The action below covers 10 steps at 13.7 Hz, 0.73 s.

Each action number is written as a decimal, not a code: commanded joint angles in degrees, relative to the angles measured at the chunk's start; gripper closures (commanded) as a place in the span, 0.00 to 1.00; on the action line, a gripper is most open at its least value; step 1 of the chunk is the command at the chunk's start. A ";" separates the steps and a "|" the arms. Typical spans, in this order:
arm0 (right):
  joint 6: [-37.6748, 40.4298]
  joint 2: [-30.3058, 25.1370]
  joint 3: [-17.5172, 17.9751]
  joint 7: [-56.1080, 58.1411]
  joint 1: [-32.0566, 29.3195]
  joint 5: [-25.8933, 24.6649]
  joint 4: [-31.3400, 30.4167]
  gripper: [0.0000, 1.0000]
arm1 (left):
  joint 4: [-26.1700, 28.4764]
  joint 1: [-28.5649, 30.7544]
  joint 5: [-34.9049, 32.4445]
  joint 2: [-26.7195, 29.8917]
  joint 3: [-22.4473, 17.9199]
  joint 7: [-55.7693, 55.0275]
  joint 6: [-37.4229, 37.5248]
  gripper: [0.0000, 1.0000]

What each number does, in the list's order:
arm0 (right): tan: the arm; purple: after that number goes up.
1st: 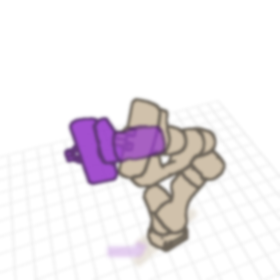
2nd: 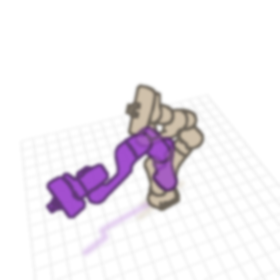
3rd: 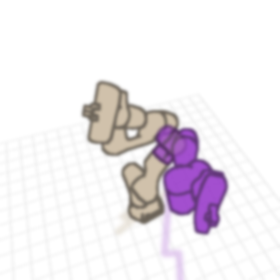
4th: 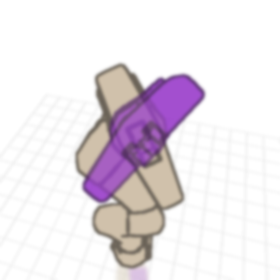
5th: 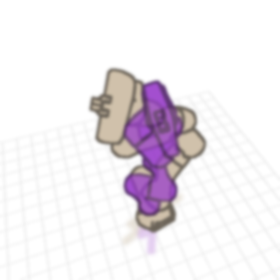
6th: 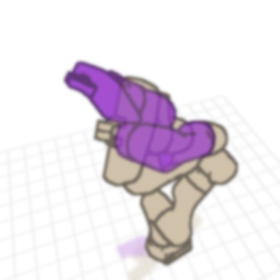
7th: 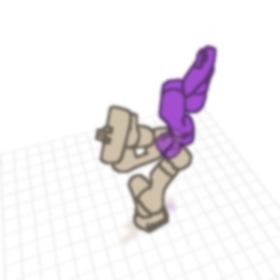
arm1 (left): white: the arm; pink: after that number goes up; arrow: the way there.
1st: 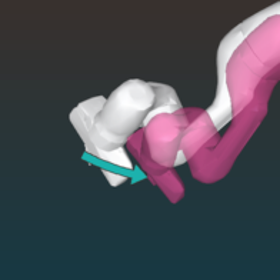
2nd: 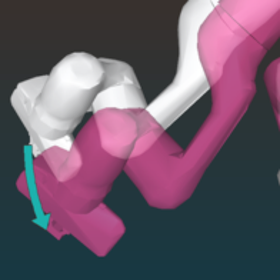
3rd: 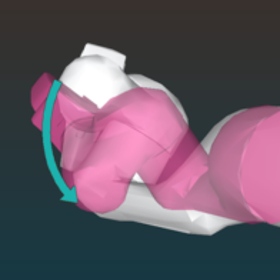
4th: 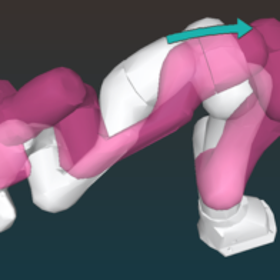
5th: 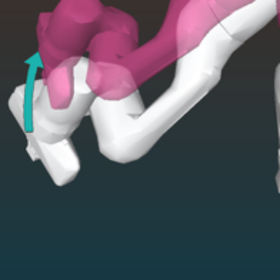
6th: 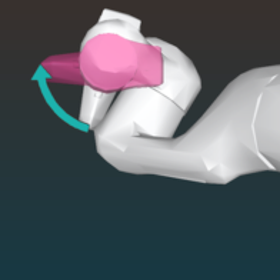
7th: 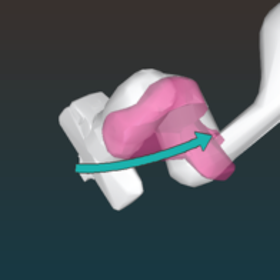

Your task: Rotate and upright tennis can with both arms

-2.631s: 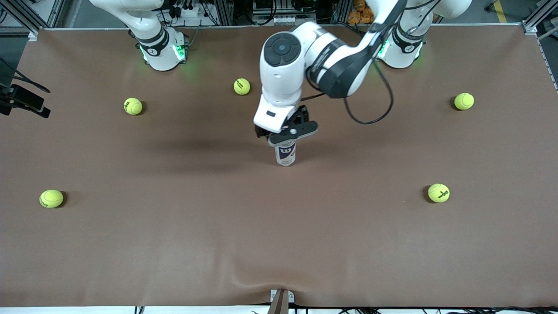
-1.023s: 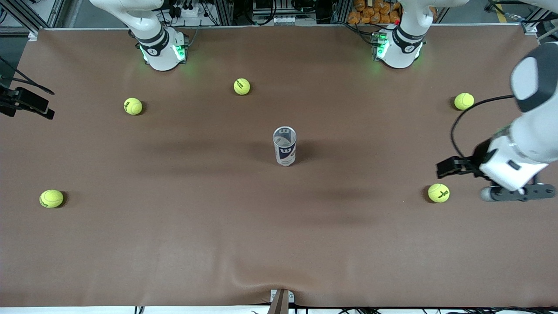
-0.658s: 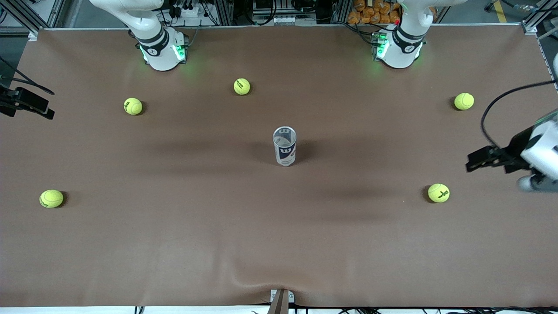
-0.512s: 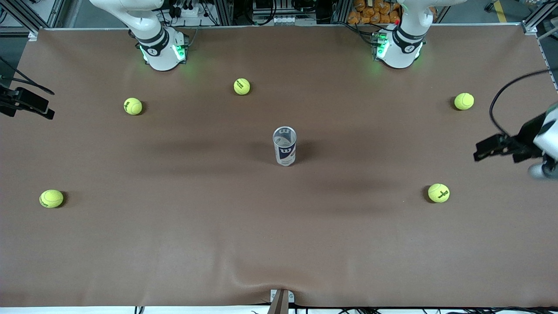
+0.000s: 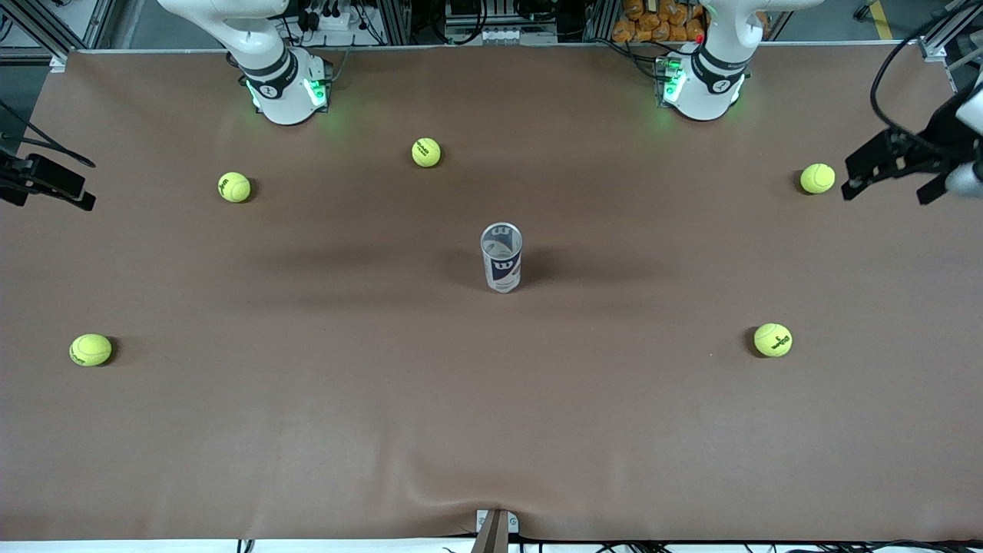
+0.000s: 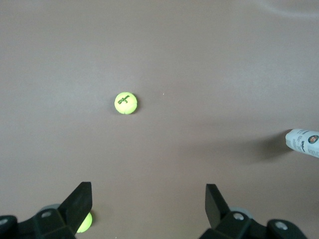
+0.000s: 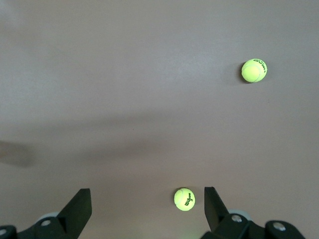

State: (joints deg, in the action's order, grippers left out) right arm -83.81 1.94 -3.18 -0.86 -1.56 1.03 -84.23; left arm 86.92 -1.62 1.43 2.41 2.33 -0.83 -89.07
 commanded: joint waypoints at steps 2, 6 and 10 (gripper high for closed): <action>-0.39 -0.45 0.10 -0.72 -0.02 0.20 -0.50 0.00 | 5.45 -0.84 -1.69 4.19 -1.44 1.00 -1.19 0.00; -0.39 -0.45 0.10 -0.63 -0.02 0.20 -0.50 0.00 | 4.22 -0.84 -4.15 3.48 -1.45 1.62 -1.46 0.00; -0.39 -0.45 0.10 -0.72 -0.02 0.20 -0.50 0.00 | 4.75 -0.93 -4.15 3.05 -2.06 1.97 -1.37 0.00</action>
State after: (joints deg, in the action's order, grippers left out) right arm -83.81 1.94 -3.18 -0.86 -1.56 1.03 -84.26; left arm 90.89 -1.67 -1.32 5.12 1.16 0.07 -89.84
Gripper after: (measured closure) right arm 0.000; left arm 0.000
